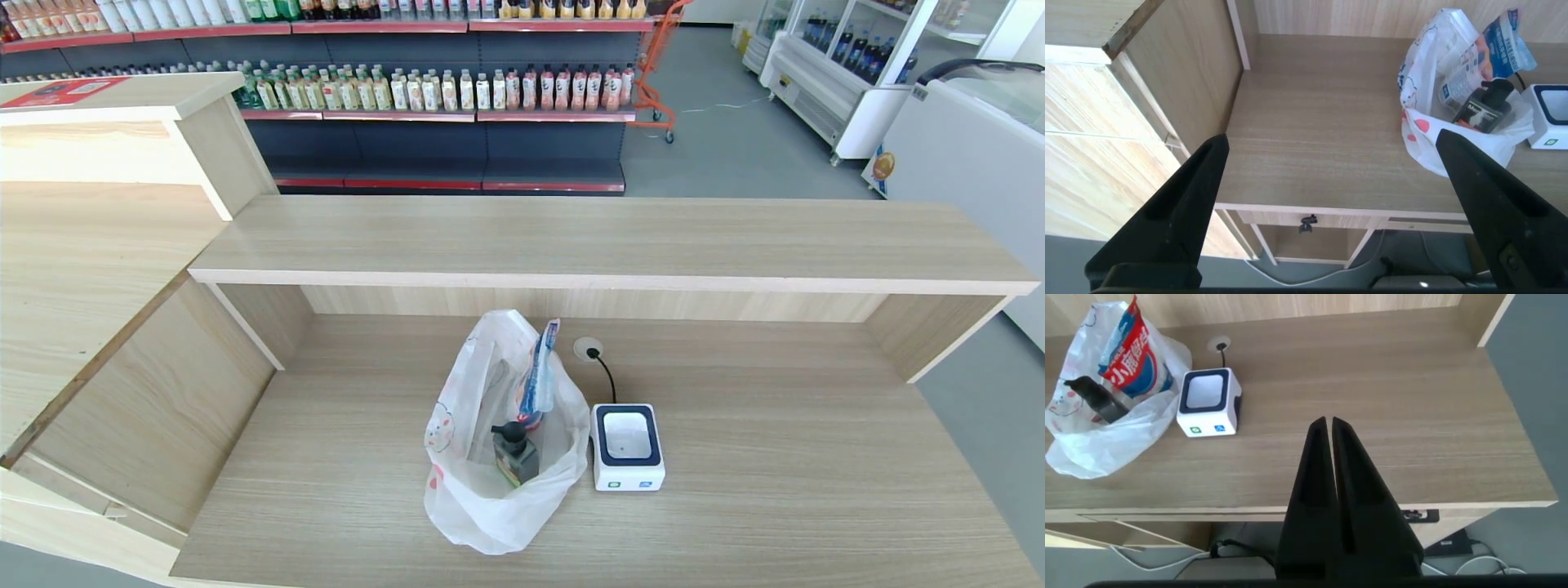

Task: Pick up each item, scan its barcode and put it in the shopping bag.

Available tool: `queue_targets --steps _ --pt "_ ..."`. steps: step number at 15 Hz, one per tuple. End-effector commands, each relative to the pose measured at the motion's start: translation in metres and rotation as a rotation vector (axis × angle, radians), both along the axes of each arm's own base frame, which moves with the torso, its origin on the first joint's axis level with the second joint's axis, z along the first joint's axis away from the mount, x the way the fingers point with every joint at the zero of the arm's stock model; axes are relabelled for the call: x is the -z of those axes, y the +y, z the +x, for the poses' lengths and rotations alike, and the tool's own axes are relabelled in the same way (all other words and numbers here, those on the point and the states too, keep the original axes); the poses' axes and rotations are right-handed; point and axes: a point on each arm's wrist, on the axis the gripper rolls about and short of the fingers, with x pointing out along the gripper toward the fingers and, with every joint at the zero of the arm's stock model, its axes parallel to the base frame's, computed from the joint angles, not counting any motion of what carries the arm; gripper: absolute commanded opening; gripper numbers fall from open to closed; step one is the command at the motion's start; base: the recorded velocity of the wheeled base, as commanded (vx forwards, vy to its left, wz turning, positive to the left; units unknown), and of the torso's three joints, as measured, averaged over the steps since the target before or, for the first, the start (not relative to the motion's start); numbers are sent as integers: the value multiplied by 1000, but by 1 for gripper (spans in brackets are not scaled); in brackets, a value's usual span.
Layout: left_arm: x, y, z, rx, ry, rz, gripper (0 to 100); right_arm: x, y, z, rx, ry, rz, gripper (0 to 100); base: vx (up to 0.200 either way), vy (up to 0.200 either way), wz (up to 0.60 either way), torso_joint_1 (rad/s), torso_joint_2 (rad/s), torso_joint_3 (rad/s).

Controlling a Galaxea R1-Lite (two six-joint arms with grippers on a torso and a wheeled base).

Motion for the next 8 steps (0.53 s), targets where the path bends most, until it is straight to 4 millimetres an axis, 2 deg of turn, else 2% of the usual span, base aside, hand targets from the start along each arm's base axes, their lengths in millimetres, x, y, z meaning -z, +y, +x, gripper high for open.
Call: queue_targets --steps 1,3,8 --pt "0 0 0 0 -1 0 100 0 0 0 0 5 0 0 0 -200 0 7 -2 7" --pt "0 0 0 0 -1 -4 100 0 0 0 0 5 0 0 0 -200 0 7 -2 2" --pt "0 0 0 1 -1 -3 100 0 0 0 -1 5 0 0 0 0 0 0 0 0"
